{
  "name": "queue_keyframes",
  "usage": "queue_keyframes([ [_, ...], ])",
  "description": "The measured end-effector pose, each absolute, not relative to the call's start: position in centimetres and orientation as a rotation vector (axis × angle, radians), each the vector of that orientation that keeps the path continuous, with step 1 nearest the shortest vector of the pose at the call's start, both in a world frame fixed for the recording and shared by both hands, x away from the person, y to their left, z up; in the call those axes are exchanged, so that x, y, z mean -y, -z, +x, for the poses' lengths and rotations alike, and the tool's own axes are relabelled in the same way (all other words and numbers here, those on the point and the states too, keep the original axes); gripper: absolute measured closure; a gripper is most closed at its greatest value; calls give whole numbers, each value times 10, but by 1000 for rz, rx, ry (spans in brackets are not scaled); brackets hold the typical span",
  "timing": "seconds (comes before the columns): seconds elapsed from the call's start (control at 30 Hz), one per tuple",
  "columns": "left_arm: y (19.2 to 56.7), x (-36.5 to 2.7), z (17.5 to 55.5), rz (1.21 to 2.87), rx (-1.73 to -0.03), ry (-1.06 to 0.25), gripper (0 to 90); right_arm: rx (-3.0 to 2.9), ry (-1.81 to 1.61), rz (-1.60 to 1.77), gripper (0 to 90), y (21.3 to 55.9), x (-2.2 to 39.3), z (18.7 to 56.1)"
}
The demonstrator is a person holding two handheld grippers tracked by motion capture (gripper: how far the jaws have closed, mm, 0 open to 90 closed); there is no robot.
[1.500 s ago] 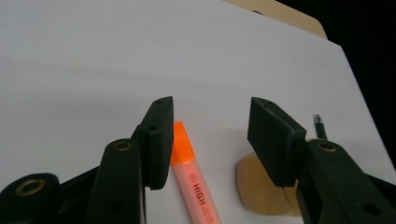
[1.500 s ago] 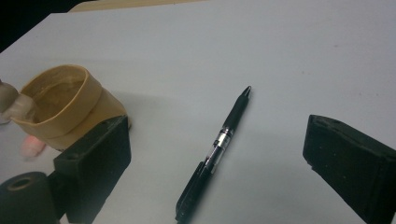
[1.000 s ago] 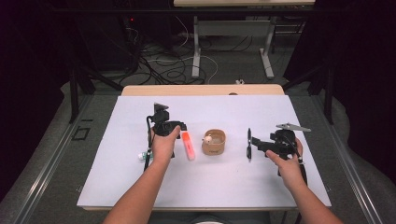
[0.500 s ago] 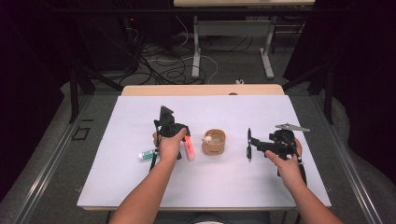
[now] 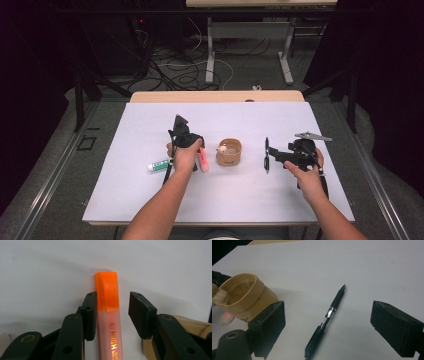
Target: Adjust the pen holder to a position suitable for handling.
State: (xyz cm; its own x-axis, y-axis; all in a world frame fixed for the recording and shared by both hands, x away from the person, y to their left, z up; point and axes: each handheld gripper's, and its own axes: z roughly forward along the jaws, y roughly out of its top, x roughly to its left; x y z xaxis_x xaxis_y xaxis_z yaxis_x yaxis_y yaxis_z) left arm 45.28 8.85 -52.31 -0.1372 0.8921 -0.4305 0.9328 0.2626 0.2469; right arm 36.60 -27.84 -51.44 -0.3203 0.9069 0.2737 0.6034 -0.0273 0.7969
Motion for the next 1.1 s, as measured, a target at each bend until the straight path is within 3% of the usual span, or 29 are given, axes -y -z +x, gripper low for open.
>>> queue_keyframes([
  [0.57, 527, -90, 464, 1614, -2083, 126, 588, -1932, -1279, 1583, 137, 515, 278, 367],
  [1.1, 530, -81, 475, 1664, -2104, 49, 597, -1929, -1287, 1605, 143, 516, 280, 368],
])
